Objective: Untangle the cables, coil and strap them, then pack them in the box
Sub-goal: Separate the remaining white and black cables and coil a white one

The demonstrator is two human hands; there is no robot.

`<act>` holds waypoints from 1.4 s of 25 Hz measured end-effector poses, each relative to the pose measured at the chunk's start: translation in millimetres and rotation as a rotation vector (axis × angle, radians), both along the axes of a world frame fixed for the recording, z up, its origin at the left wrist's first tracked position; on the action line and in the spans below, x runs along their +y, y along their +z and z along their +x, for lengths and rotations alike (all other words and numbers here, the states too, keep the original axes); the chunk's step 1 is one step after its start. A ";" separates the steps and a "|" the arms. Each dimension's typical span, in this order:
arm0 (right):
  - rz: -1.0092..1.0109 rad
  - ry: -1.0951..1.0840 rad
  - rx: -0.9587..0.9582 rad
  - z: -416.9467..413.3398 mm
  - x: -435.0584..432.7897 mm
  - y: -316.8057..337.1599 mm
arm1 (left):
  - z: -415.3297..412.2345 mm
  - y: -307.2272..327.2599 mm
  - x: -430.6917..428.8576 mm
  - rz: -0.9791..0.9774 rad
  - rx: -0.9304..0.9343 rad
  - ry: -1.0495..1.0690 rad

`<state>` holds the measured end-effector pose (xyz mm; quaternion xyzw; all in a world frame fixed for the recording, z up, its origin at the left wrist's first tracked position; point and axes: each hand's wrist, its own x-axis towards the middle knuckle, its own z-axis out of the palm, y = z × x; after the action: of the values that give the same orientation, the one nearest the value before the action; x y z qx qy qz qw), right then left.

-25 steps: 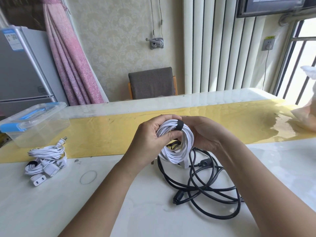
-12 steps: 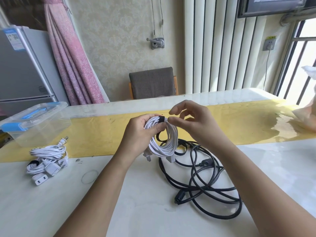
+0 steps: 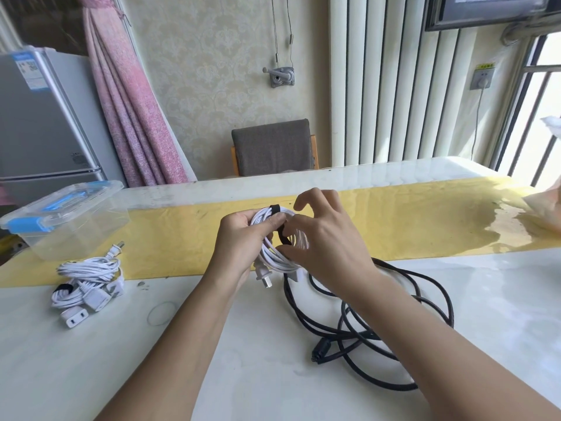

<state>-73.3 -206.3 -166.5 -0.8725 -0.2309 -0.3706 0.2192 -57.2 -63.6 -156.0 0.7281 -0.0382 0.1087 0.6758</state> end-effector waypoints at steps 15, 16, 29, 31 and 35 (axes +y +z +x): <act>0.151 -0.007 -0.093 -4.2 9.5 -1.6 | 3.3 0.9 -1.2 -0.204 0.133 -0.018; 0.150 0.022 -0.141 -3.1 8.5 -2.1 | 3.3 1.1 -0.6 -0.202 0.138 -0.039; -0.029 0.302 -0.177 8.3 -9.6 3.7 | -5.7 5.2 -14.2 -0.217 0.056 -0.223; -0.002 0.318 -0.193 8.7 -10.3 2.6 | -7.4 4.3 -16.1 -0.230 0.070 -0.224; 0.110 0.312 -0.170 7.3 -5.7 -4.5 | -7.7 4.8 -13.6 -0.220 0.086 -0.266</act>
<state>-66.1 -212.0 -171.0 -0.7783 -0.3605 -0.4166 0.3012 -65.0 -77.3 -151.2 0.6421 -0.0932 -0.0095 0.7609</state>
